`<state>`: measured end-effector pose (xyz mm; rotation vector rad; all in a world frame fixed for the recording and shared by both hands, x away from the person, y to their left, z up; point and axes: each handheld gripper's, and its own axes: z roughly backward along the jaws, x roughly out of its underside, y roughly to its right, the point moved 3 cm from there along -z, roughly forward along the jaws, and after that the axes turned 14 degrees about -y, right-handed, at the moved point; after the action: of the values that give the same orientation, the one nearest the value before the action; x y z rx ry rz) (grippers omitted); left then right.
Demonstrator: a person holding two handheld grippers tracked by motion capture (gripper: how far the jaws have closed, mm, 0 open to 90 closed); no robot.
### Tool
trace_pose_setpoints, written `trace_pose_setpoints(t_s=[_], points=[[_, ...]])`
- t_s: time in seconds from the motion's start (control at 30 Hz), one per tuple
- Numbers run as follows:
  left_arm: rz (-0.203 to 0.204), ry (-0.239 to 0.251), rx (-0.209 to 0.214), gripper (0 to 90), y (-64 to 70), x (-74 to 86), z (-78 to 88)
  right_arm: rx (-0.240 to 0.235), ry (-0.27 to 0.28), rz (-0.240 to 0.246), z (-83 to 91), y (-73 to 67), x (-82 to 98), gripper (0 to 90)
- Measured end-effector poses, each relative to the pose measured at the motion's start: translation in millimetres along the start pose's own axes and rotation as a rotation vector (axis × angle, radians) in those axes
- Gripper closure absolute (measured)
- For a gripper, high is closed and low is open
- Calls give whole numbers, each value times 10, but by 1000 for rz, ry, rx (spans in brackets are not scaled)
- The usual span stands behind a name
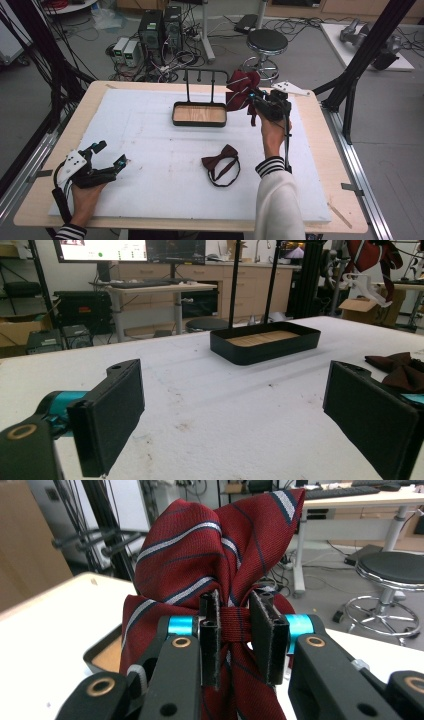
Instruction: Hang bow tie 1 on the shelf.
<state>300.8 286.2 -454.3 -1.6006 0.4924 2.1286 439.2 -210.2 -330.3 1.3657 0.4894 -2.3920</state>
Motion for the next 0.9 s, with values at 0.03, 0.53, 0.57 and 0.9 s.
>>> trace_pose_setpoints(t_s=[0.03, 0.53, 0.57, 0.9], points=[[0, 0, 1, 100, 0, 0, 0, 3, -1, -7, -5, 8, 0, 756], [2, 1, 2, 100, -1, 0, 0, -41, 40, -31, -22, -56, -174, 756], [1, 0, 1, 100, -3, 0, 0, -43, 49, -28, -24, -66, -186, 756], [0, -1, 2, 100, -7, 0, 1, -67, 42, -25, -140, -178, -328, 756]])
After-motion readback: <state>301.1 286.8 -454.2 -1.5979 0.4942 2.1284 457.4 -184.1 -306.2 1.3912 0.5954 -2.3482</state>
